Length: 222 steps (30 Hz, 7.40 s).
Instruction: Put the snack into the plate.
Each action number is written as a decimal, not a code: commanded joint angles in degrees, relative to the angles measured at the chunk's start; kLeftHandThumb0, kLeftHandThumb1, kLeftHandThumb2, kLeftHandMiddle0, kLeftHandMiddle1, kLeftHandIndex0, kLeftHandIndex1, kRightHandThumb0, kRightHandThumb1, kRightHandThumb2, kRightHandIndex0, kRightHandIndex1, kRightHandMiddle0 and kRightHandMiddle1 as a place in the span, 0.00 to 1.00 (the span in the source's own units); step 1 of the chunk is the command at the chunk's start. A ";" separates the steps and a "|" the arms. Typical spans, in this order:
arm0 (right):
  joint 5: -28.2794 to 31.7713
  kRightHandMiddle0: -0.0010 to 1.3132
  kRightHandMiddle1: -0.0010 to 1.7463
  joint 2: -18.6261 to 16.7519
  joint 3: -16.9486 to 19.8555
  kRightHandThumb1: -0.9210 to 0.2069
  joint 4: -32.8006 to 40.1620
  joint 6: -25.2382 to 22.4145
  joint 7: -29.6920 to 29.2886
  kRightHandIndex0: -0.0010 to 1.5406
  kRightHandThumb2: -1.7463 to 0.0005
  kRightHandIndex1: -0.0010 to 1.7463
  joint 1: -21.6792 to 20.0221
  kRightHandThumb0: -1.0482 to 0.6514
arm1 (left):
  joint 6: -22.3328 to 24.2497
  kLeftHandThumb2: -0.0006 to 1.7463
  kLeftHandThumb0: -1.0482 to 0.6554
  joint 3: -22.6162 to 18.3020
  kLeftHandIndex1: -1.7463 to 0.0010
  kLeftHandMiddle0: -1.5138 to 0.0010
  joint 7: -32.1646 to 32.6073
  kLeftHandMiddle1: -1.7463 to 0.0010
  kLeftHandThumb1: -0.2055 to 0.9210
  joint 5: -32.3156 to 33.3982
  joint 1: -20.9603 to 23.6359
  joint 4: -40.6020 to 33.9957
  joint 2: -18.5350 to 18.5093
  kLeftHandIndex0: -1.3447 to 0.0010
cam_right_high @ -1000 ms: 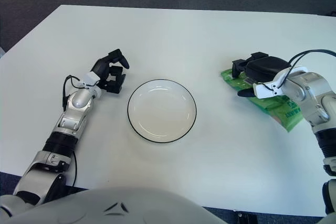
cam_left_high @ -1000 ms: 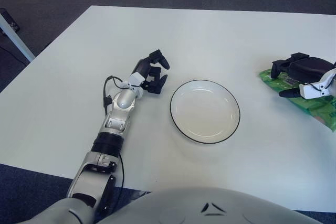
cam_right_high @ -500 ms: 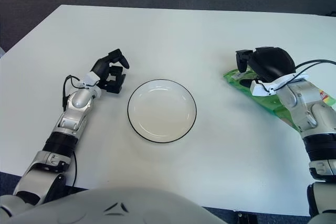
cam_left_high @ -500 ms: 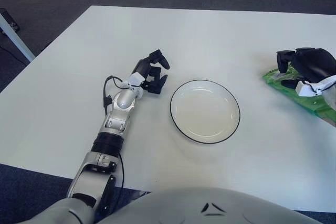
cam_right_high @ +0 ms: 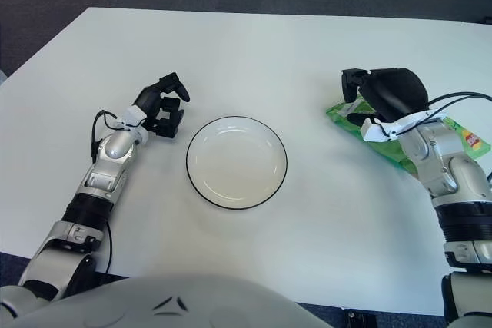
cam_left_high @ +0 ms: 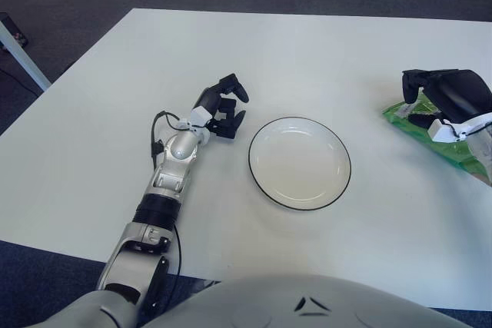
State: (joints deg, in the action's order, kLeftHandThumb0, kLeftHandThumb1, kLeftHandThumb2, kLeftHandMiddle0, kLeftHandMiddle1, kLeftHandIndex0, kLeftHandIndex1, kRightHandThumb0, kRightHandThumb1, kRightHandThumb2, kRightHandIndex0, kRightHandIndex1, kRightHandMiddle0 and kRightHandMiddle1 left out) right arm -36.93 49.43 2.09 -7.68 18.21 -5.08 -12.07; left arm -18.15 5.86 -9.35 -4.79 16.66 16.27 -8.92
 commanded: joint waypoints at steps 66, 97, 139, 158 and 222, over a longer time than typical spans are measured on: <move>-37.15 0.00 0.27 -5.19 14.32 0.00 47.40 -40.18 58.31 0.01 0.29 0.18 21.58 0.02 | -3.55 0.72 0.34 0.00 0.00 0.17 0.74 0.00 0.50 -1.42 -2.48 4.82 -0.61 0.57; -32.28 0.00 0.04 2.69 12.61 0.00 22.65 -32.32 54.76 0.00 0.37 0.00 16.46 0.00 | -3.97 0.68 0.35 -1.11 0.00 0.18 -0.10 0.00 0.56 0.26 -2.50 5.83 -0.14 0.61; 8.89 0.00 0.15 8.45 9.92 0.00 5.37 -0.94 34.51 0.03 0.47 0.01 13.31 0.07 | -6.02 0.72 0.34 -0.93 0.00 0.16 0.23 0.00 0.51 -0.21 -2.24 6.85 0.17 0.58; 14.32 0.00 0.17 7.91 12.67 0.00 14.06 -0.27 36.12 0.05 0.48 0.02 17.66 0.07 | -6.38 0.73 0.34 -0.69 0.00 0.15 1.11 0.00 0.50 -1.58 -2.37 6.63 0.09 0.57; 5.59 0.00 0.24 11.59 -0.36 0.00 -0.76 6.95 31.11 0.06 0.54 0.04 -13.26 0.03 | -3.25 0.73 0.34 1.42 0.00 0.16 1.16 0.00 0.49 -3.06 -2.79 4.97 0.35 0.56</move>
State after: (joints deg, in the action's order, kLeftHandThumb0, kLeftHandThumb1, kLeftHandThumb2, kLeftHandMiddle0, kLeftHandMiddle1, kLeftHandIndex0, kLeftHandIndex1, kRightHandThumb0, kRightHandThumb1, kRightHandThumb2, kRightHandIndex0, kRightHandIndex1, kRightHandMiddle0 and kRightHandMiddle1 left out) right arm -30.30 61.27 3.69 -7.34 25.05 25.72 -22.09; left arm -22.00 6.59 -9.18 -7.28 17.73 19.54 -9.63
